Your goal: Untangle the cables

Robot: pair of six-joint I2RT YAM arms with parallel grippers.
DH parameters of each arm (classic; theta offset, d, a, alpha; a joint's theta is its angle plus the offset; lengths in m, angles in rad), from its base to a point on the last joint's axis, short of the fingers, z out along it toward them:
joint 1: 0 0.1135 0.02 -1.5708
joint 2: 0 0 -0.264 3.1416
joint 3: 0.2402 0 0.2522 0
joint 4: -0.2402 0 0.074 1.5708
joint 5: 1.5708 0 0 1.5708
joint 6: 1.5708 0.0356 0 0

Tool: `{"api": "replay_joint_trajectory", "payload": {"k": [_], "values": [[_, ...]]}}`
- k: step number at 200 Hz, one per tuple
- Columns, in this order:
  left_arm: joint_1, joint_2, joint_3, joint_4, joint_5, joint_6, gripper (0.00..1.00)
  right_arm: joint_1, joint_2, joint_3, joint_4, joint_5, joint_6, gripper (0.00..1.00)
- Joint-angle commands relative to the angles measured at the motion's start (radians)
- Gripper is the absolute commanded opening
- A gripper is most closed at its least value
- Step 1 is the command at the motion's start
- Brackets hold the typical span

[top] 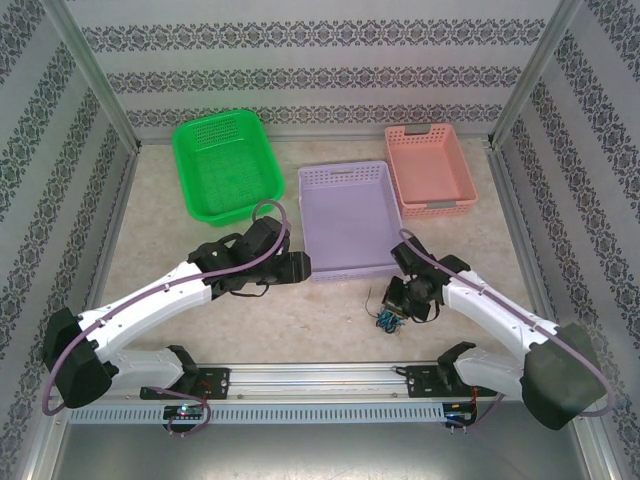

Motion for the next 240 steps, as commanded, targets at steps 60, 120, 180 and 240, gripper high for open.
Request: {"api": "replay_joint_trajectory", "payload": {"k": [60, 120, 180, 240], "values": [[0.264, -0.046, 0.169, -0.268, 0.093, -0.282, 0.64, 0.311, 0.240, 0.413, 0.294, -0.228, -0.241, 0.00], [0.457, -0.058, 0.028, -0.232, 0.374, -0.516, 0.69, 0.314, 0.478, 0.514, 0.642, -0.370, -0.251, 0.00], [0.457, -0.128, -0.203, 0.022, 0.391, -0.773, 0.70, 0.316, 0.592, 0.544, 0.778, -0.463, -0.201, 0.00], [0.460, -0.112, -0.210, 0.082, 0.326, -0.803, 0.63, 0.324, 0.614, 0.526, 0.758, -0.519, -0.212, 0.00]]}}
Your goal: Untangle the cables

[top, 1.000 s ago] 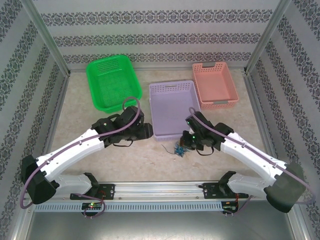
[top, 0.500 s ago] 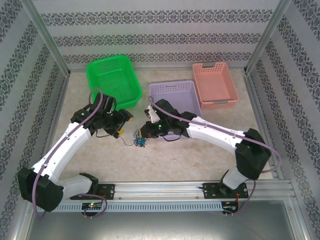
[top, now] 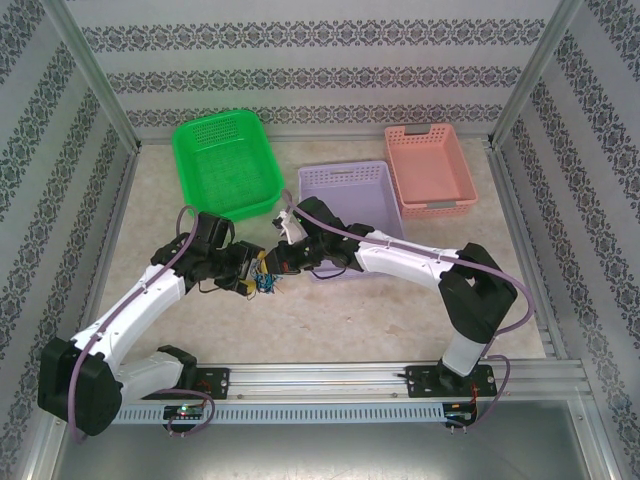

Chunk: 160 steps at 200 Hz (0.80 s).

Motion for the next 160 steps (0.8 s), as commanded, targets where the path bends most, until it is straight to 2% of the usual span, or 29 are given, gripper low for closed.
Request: {"api": "replay_joint_trajectory", "payload": {"k": [1, 23, 36, 61, 105, 129, 151, 160], "values": [[0.008, 0.000, 0.007, 0.062, -0.026, -0.042, 0.63, 0.006, 0.007, 0.013, 0.043, -0.052, -0.002, 0.00], [0.019, -0.002, 0.023, 0.032, -0.033, -0.026, 0.65, 0.004, 0.000, 0.006, 0.021, -0.045, -0.021, 0.00], [0.031, 0.000, 0.055, -0.027, -0.036, 0.006, 0.68, 0.000, -0.005, 0.007, -0.004, -0.030, -0.037, 0.00], [0.039, 0.006, 0.115, -0.124, -0.048, 0.065, 0.69, -0.011, -0.010, 0.011, -0.039, -0.013, -0.065, 0.00], [0.036, 0.055, 0.092, -0.057, 0.021, 0.054, 0.63, 0.000, 0.017, 0.061, -0.063, -0.026, -0.093, 0.00], [0.034, 0.072, 0.114, -0.100, 0.021, 0.093, 0.63, 0.001, 0.020, 0.068, -0.055, -0.025, -0.089, 0.00], [0.023, 0.089, 0.094, -0.044, 0.055, 0.067, 0.63, 0.008, 0.028, 0.080, -0.052, -0.038, -0.092, 0.00], [0.014, 0.099, 0.091, -0.020, 0.064, 0.054, 0.58, 0.011, 0.030, 0.083, -0.055, -0.041, -0.096, 0.00]]}}
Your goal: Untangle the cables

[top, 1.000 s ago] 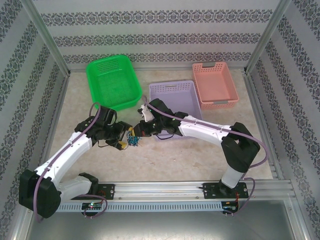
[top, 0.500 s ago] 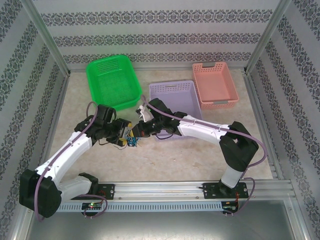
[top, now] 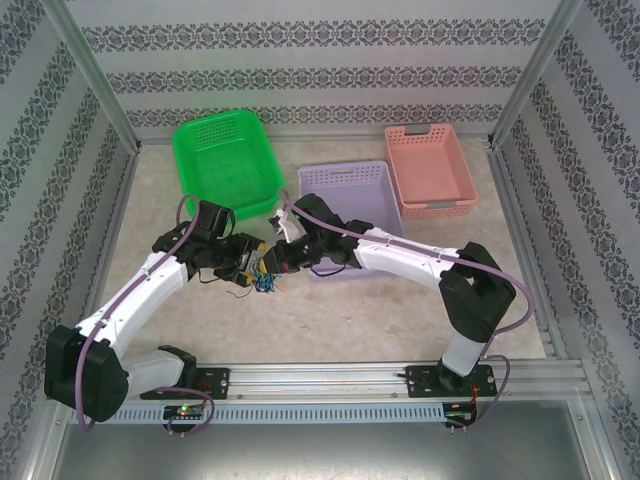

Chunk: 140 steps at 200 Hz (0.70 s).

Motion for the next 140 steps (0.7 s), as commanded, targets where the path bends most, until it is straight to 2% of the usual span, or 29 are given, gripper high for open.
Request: {"api": "replay_joint_trajectory", "payload": {"k": [1, 8, 15, 21, 29, 51, 70, 82, 105, 127, 140], "values": [[-0.012, 0.023, -0.004, 0.039, 0.045, -0.004, 0.57, 0.013, 0.020, 0.038, 0.001, -0.031, -0.028, 0.00], [-0.018, 0.025, -0.003, 0.057, 0.042, -0.011, 0.48, 0.013, 0.021, 0.038, -0.005, -0.032, -0.031, 0.00], [-0.023, 0.024, 0.000, 0.068, 0.035, -0.018, 0.33, 0.013, 0.021, 0.037, -0.015, -0.028, -0.036, 0.00], [-0.024, 0.020, 0.004, 0.069, 0.025, -0.022, 0.14, 0.011, 0.017, 0.032, -0.026, -0.020, -0.040, 0.00], [-0.026, 0.014, 0.012, 0.060, 0.010, -0.023, 0.00, 0.005, 0.006, 0.019, -0.029, -0.009, -0.043, 0.03], [-0.024, -0.005, 0.028, 0.059, -0.024, -0.014, 0.00, -0.033, -0.074, -0.056, -0.016, 0.031, -0.010, 0.35], [-0.024, -0.004, 0.046, 0.023, -0.045, 0.017, 0.00, -0.078, -0.199, -0.139, -0.042, 0.093, 0.042, 0.45], [-0.025, -0.002, 0.048, 0.003, -0.055, 0.032, 0.00, -0.113, -0.276, -0.184, -0.127, 0.152, 0.090, 0.46], [-0.027, -0.007, 0.035, -0.001, -0.065, 0.039, 0.00, -0.179, -0.398, -0.285, -0.327, 0.228, 0.166, 0.38], [-0.028, 0.005, 0.038, -0.001, -0.056, 0.052, 0.00, -0.199, -0.471, -0.351, -0.535, 0.317, 0.154, 0.30], [-0.032, 0.015, 0.050, -0.008, -0.053, 0.063, 0.00, -0.210, -0.497, -0.408, -0.568, 0.344, 0.153, 0.29]]}}
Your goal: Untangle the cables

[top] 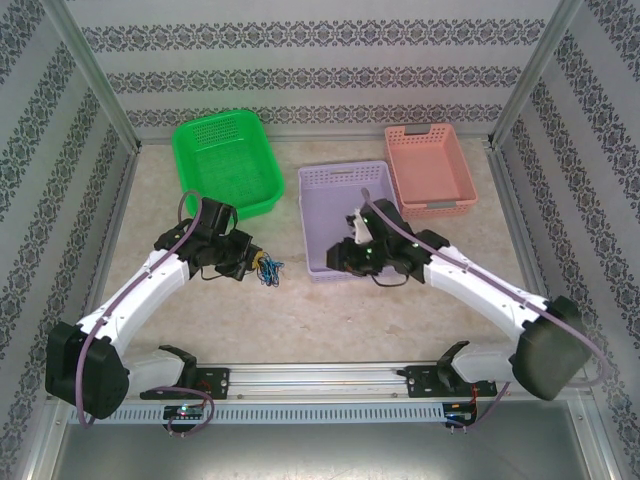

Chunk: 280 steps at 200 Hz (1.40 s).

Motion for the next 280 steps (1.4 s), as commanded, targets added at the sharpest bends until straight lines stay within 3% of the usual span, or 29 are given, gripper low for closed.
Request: {"api": "replay_joint_trajectory", "payload": {"k": [1, 44, 110, 143, 172, 191, 206, 240, 280], "values": [[-0.018, 0.003, 0.031, -0.031, -0.004, 0.041, 0.00, -0.008, -0.028, -0.094, -0.232, 0.112, 0.023, 0.29], [-0.031, 0.024, 0.066, -0.041, -0.002, 0.070, 0.00, -0.138, 0.049, -0.127, -0.144, 0.195, -0.106, 0.28], [-0.040, 0.026, 0.059, -0.026, -0.001, 0.058, 0.00, -0.237, 0.445, 0.247, -0.042, 0.143, -0.257, 0.27], [-0.045, 0.018, 0.029, 0.038, 0.005, 0.015, 0.00, -0.192, 0.390, 0.292, -0.063, 0.134, -0.232, 0.30], [-0.050, 0.025, -0.008, 0.173, 0.015, -0.056, 0.00, -0.123, 0.206, 0.133, 0.029, 0.028, -0.093, 0.42], [-0.058, 0.063, 0.011, 0.214, 0.046, -0.064, 0.00, -0.089, 0.131, -0.013, 0.311, -0.205, 0.063, 0.55], [-0.076, 0.112, 0.058, 0.197, 0.072, -0.034, 0.00, -0.052, 0.113, -0.051, 0.425, -0.270, 0.146, 0.61], [-0.133, 0.198, 0.134, 0.185, 0.095, 0.023, 0.00, -0.027, 0.154, -0.045, 0.507, -0.276, 0.312, 0.63], [-0.193, 0.215, 0.130, 0.313, 0.048, 0.061, 0.00, -0.017, 0.167, -0.100, 0.566, -0.217, 0.682, 0.61]]}}
